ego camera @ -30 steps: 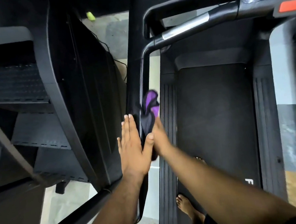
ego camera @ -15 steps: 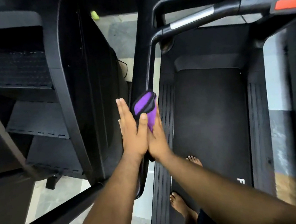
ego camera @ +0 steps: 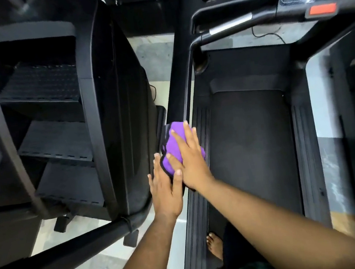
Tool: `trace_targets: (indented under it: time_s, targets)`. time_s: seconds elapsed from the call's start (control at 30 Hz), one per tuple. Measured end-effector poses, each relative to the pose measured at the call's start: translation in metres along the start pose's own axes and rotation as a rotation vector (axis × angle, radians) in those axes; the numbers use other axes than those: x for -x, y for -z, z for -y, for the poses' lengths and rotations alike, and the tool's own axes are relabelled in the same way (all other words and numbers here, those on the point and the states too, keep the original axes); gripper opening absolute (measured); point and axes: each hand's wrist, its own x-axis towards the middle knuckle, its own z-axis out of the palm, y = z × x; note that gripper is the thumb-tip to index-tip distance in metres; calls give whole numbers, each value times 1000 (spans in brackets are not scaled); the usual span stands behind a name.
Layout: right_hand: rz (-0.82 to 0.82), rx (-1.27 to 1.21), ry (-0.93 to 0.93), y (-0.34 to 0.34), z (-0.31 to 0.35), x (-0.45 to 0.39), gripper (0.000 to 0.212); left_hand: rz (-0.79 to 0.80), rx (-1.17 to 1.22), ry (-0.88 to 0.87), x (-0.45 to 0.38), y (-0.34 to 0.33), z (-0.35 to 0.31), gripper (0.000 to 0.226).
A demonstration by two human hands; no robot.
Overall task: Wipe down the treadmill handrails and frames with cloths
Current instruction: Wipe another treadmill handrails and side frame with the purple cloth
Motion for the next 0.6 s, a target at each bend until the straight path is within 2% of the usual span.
trace_targets:
  time_s: [0.13, 0.27, 0.47, 0.6]
  targets:
    - [-34, 16, 9, 17, 0, -42, 65, 82, -79, -55, -8, 1, 3, 98]
    - [-87, -13, 20, 6, -7, -28, 66, 82, -59, -75, -8, -1, 4, 98]
    - [-34, -32, 34, 9, -11, -21, 68, 91, -19, -93, -12, 3, 1, 95]
    - [-18, 51, 22, 14, -7, -21, 66, 100, -46, -73, -10, 5, -2, 96]
